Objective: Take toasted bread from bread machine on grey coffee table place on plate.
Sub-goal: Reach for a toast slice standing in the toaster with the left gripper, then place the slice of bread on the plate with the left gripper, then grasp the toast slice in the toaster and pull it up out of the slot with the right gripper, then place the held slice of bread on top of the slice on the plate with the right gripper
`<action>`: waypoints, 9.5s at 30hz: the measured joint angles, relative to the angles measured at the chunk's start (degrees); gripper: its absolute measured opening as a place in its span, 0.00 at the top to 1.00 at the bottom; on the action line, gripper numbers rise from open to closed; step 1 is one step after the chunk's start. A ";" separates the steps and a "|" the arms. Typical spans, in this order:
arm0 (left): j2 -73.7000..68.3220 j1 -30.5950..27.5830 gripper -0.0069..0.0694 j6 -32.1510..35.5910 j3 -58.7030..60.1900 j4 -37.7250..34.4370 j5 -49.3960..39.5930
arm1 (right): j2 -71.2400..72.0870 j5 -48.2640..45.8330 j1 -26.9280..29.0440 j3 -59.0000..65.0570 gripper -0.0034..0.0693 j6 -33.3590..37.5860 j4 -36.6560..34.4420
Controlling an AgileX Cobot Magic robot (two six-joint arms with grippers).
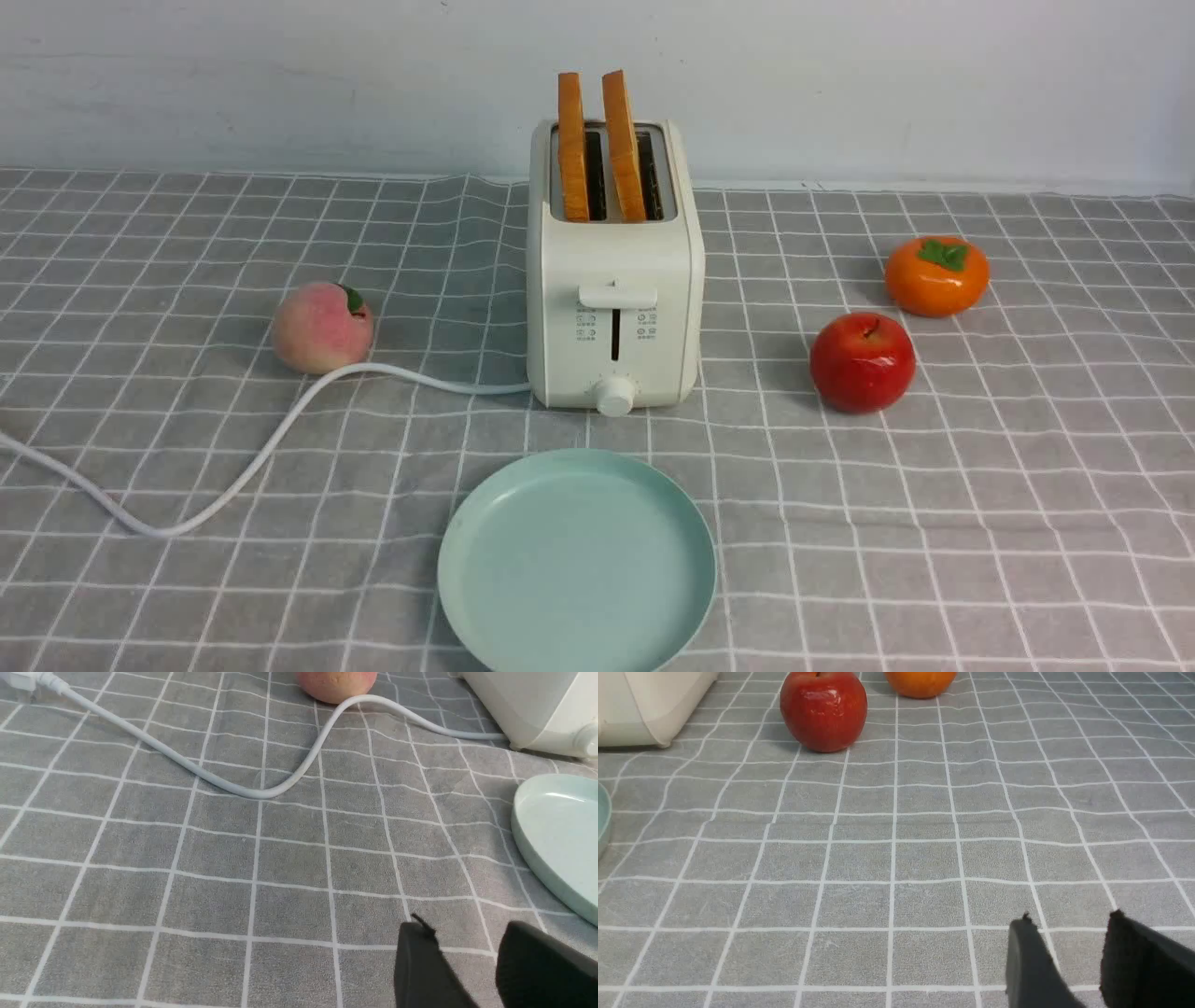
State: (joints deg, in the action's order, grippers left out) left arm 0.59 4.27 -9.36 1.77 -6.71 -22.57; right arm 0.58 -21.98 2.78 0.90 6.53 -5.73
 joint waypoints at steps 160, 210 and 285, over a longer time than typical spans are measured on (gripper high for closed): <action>-78.54 20.17 0.83 -0.20 -68.25 -18.02 -22.64 | -46.86 -32.52 0.32 -41.38 0.87 3.91 -23.66; -52.00 5.89 0.93 -4.30 -51.38 5.80 -27.71 | -76.59 -21.25 -21.42 -70.58 0.87 12.92 -29.22; -33.21 5.84 0.93 -4.70 -51.38 5.19 -41.69 | -108.47 -21.65 -28.16 -75.48 0.76 27.86 -55.42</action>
State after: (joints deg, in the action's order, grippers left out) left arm -32.62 10.11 -14.06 -49.61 -1.52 -64.25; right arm -107.89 -43.63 -25.37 -74.58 34.39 -61.16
